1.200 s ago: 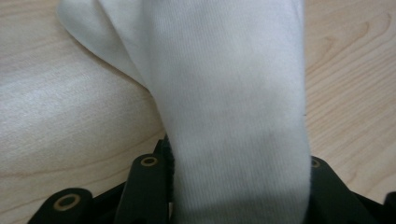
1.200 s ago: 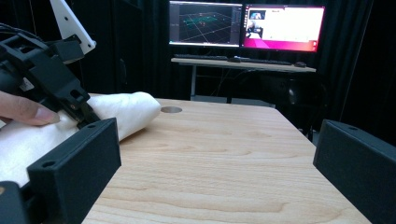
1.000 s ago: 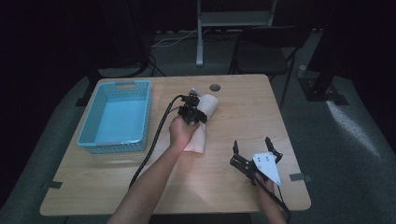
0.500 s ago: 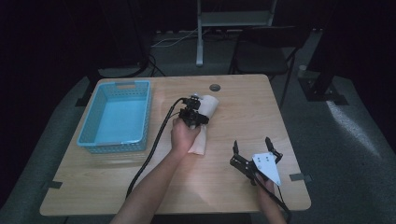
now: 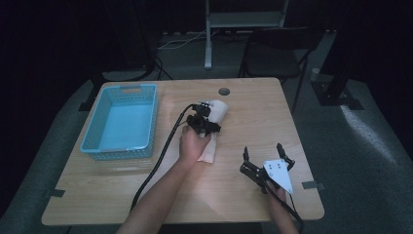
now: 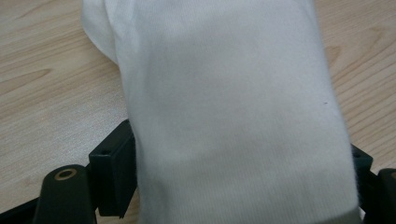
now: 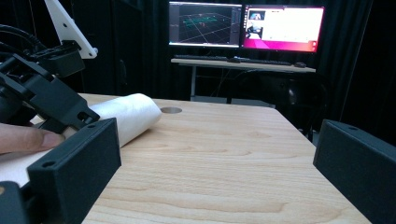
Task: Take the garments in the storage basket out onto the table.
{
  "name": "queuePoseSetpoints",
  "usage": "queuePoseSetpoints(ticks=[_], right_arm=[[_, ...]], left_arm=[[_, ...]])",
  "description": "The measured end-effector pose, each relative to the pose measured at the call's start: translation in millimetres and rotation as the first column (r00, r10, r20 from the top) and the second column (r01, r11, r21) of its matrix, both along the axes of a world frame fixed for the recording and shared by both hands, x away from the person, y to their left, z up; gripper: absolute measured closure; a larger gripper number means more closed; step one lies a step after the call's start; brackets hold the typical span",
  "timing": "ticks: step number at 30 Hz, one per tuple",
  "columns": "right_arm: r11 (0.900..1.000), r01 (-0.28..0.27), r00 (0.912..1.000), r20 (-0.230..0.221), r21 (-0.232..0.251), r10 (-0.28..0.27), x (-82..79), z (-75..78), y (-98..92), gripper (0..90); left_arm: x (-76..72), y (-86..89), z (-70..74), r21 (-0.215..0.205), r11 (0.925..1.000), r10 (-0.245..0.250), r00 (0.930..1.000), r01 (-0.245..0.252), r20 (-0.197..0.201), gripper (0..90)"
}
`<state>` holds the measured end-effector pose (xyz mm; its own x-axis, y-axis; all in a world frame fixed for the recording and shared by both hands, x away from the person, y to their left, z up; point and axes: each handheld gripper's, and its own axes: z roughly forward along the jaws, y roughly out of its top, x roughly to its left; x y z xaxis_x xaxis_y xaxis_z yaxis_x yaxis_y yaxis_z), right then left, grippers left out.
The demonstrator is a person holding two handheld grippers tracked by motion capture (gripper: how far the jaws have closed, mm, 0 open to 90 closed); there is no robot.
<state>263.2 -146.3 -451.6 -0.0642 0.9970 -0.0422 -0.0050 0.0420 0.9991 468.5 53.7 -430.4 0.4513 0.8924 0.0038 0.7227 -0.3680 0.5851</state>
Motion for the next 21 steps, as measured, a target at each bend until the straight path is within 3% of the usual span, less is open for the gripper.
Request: queuePoseSetpoints(ticks=[11,14,19,21], right_arm=[[1.000,0.000,1.0000,0.000,0.001,0.000,0.0,0.0,0.0,0.1],[1.000,0.000,1.0000,-0.001,0.002,0.000,0.1,0.0,-0.1,0.1],[1.000,0.000,1.0000,-0.001,0.002,0.000,0.1,0.0,-0.2,0.1],[1.000,0.000,1.0000,-0.001,0.002,0.000,0.1,0.0,-0.2,0.1]], left_arm=[[-1.6,-0.1,-1.2,-0.001,0.9997,0.026,0.9996,-0.026,0.007,19.8],[-2.8,3.7,-1.4,-0.048,0.9988,0.004,1.0000,-0.003,0.006,19.0],[-2.9,5.3,-1.5,-0.062,0.9981,0.004,1.0000,-0.004,0.007,18.9],[-2.8,6.8,-1.3,-0.102,0.9946,-0.021,0.9998,0.021,0.001,18.9]])
